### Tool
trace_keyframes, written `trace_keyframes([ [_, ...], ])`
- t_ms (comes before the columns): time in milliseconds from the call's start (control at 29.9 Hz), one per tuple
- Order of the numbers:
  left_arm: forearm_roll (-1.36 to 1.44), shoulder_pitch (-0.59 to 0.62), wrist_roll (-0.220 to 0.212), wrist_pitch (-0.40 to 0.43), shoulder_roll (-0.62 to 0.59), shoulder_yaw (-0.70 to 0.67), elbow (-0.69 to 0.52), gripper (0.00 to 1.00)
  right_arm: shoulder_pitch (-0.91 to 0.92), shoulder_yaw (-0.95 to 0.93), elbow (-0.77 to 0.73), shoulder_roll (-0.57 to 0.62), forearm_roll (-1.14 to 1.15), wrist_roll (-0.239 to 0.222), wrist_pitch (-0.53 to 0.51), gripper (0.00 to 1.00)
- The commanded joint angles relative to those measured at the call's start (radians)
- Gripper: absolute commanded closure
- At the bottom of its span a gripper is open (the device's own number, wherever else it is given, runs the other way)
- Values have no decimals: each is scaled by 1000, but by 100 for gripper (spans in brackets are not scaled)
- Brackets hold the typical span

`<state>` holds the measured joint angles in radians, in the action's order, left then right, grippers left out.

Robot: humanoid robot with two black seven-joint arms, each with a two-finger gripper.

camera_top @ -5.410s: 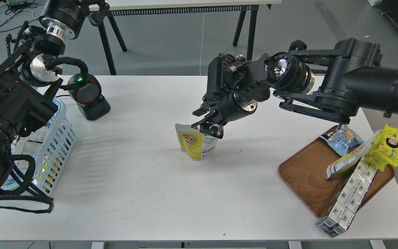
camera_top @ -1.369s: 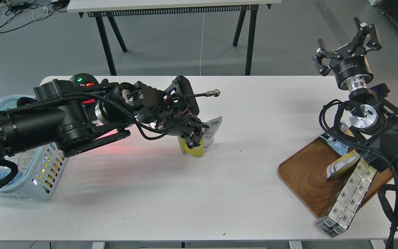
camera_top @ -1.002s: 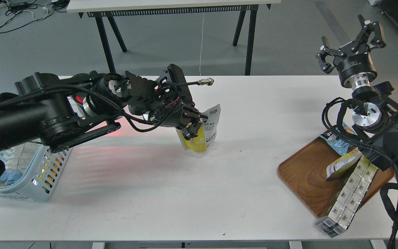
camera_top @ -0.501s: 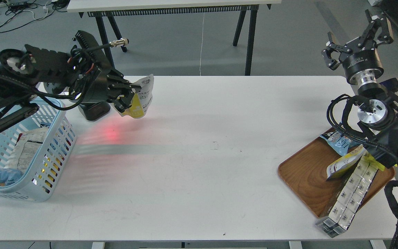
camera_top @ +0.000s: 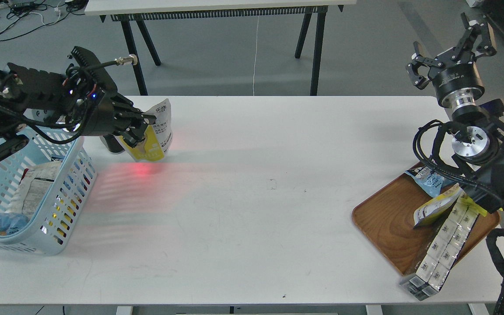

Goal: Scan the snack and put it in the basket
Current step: 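Lift the pouch with the left gripper and hold it before the scanner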

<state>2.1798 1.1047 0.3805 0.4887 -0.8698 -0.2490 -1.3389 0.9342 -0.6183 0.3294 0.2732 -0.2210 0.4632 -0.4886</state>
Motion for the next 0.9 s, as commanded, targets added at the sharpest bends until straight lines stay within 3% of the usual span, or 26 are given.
trace_keyframes([
  [0, 2, 4, 3, 0, 3, 2, 1, 100, 2, -1, 0, -5, 0, 0, 0, 0],
  [568, -2, 9, 3, 0, 3, -10, -9, 100, 2, -1, 0, 0, 0, 0, 0, 0],
  [868, -3, 12, -2, 0, 15, -13, -74, 100, 2, -26, 0, 1, -1, 6, 0, 0],
])
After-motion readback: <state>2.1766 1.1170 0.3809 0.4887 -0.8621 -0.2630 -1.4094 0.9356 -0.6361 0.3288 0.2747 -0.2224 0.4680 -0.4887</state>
